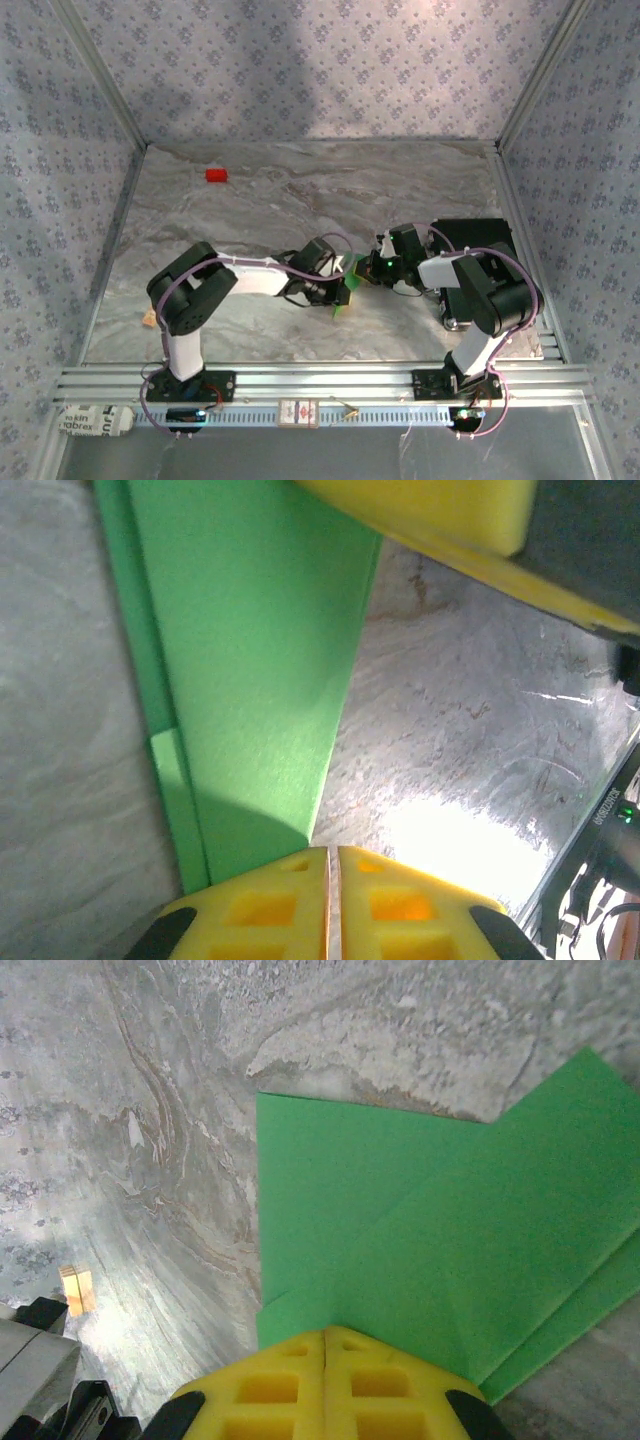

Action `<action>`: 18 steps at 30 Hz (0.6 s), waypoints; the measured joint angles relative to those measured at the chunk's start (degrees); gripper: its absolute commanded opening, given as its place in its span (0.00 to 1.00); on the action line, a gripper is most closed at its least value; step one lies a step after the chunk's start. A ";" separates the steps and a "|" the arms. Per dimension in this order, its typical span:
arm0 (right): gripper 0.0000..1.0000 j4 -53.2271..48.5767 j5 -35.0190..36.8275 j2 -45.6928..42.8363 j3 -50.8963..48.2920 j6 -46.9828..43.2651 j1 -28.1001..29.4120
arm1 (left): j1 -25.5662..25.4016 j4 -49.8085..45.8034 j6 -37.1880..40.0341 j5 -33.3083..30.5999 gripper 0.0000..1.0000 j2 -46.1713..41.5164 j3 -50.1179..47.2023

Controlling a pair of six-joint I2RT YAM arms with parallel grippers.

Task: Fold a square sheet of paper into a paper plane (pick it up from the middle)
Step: Fold the wing for the fifth time at the center of the table.

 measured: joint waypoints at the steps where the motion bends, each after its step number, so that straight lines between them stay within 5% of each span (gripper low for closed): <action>1: 0.03 0.00 -0.02 0.00 0.00 -0.02 0.00 | 0.00 0.11 0.04 -0.04 0.10 -0.35 -0.50; 18: 0.03 0.04 -0.09 0.00 -0.04 -0.02 -0.02 | -0.42 1.90 0.63 -2.21 0.06 -7.34 -9.51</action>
